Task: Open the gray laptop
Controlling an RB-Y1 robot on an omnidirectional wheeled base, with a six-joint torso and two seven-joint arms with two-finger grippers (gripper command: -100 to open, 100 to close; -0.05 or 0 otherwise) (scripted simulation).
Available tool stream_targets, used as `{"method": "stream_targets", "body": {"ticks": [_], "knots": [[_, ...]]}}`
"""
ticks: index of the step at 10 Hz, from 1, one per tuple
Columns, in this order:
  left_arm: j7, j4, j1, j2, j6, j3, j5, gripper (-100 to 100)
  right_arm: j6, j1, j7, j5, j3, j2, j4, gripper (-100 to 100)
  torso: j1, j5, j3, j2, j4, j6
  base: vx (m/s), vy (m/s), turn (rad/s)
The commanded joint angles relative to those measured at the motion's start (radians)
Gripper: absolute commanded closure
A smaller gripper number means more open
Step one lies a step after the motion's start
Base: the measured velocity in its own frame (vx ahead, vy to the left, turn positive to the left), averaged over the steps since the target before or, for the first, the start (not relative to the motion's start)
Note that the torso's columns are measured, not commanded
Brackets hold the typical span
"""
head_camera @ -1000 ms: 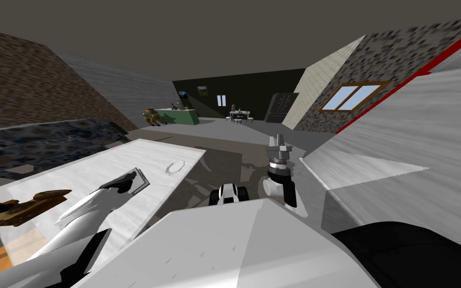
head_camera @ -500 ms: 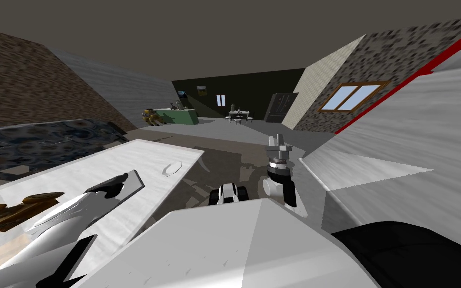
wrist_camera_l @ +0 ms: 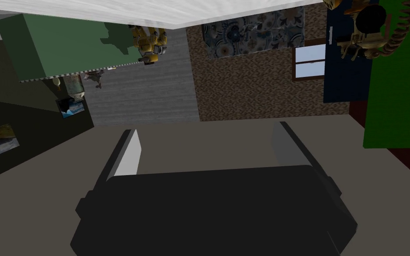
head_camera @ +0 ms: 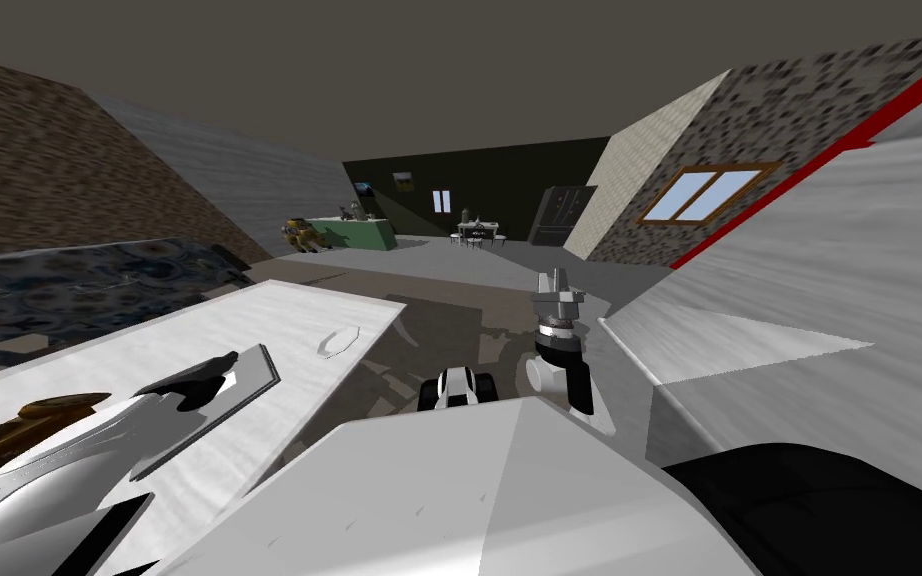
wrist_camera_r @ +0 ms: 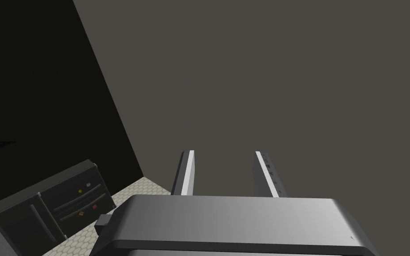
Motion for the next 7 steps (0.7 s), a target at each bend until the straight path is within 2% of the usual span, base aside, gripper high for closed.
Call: {"method": "stream_targets", "body": {"ticks": [1, 2, 3, 4, 7], "knots": [[0.078, 0.005, 0.039, 0.057, -0.017, -0.053, 0.015, -100, 0.000, 0.000, 0.000, 0.000, 0.000, 0.000, 0.000, 0, 0.000, 0.000, 0.000, 0.001, 0.000, 0.000, 0.038, -0.045, -0.007], [0.098, 0.005, 0.039, 0.057, -0.017, -0.053, 0.015, -100, 0.000, 0.000, 0.000, 0.000, 0.000, 0.000, 0.000, 0, 0.000, 0.000, 0.000, 0.000, 0.000, 0.000, 0.033, -0.037, 0.002], [0.082, -0.004, 0.044, 0.049, -0.012, -0.043, 0.014, -100, 0.000, 0.000, 0.000, 0.000, 0.000, 0.000, 0.000, 0, 0.000, 0.000, 0.000, 0.000, 0.000, 0.000, 0.012, -0.013, 0.002], [0.087, -0.003, 0.044, 0.050, -0.014, -0.042, 0.013, 0, 0.000, 0.000, 0.000, 0.000, 0.000, 0.000, 0.000, 0, 0.002, 0.001, 0.000, 0.001, 0.000, 0.000, 0.000, 0.000, 0.000], [0.086, -0.003, 0.044, 0.050, -0.014, -0.043, 0.013, 0, 0.000, 0.000, 0.000, 0.000, 0.000, 0.000, 0.000, 0, 0.000, 0.000, 0.000, 0.000, 0.000, 0.000, 0.000, 0.000, 0.000]]}}
